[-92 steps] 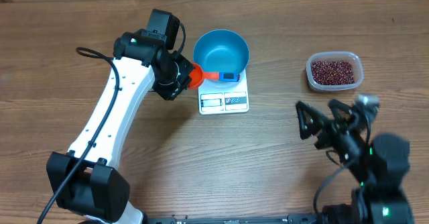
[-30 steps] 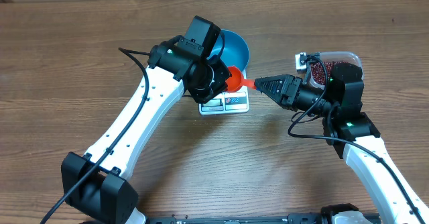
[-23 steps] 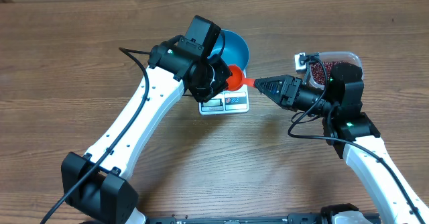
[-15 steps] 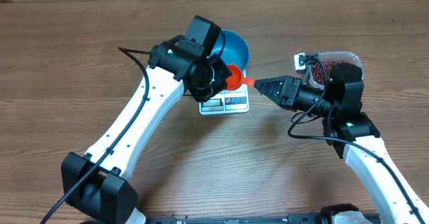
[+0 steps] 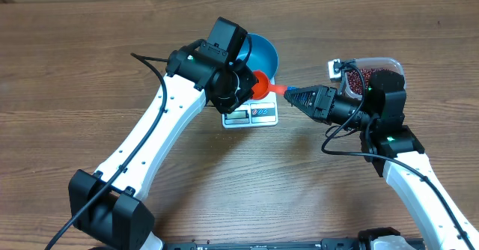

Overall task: Scoop item into bowl and weigh 150g on scale
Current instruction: 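Close the right gripper on the blue handle, holding with both grippers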

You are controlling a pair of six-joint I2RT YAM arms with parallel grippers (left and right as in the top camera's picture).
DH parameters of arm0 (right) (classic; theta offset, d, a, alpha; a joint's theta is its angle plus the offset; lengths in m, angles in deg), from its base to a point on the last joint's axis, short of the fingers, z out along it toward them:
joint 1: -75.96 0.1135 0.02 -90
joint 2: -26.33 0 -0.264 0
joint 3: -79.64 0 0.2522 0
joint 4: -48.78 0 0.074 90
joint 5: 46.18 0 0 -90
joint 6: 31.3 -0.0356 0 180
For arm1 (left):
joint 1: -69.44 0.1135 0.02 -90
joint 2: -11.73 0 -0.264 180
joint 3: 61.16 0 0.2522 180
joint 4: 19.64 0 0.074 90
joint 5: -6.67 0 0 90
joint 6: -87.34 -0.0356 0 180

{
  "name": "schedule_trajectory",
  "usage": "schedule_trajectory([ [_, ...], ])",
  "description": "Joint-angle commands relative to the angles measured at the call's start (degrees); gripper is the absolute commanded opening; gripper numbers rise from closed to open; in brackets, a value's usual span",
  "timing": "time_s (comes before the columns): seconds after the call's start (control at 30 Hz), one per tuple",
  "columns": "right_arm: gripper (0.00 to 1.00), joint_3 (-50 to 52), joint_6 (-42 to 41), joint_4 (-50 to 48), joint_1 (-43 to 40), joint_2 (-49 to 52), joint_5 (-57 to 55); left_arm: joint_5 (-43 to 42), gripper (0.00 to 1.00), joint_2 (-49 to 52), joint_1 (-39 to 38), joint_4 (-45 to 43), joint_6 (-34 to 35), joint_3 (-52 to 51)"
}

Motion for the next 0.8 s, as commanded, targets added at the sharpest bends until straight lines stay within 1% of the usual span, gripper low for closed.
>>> schedule_trajectory([
  [0.0, 0.24, -0.92, 0.2, -0.28, 0.17, 0.15, 0.76, 1.86, 0.04, -0.9, -1.53, -0.24, 2.69, 1.09],
  [0.17, 0.24, -0.92, 0.2, -0.28, 0.17, 0.15, 0.74, 2.95, 0.04, -0.9, -2.62, -0.24, 2.89, 1.09],
  [0.27, 0.2, -0.92, 0.2, -0.28, 0.17, 0.15, 0.76, 2.95, 0.04, -0.9, -2.62, -0.24, 2.89, 1.09],
  [0.5, 0.19, -0.92, 0.22, -0.26, 0.17, 0.15, 0.92, 3.37, 0.04, -0.9, -2.58, -0.24, 3.78, 1.09],
  [0.63, 0.16, -0.92, 0.22, -0.28, 0.17, 0.15, 0.92, 3.34, 0.04, -0.9, -2.58, -0.24, 4.15, 1.09],
  [0.77, 0.09, -0.92, 0.22, -0.26, 0.17, 0.17, 0.92, 3.34, 0.04, -0.9, -2.56, -0.26, 4.15, 1.09],
])
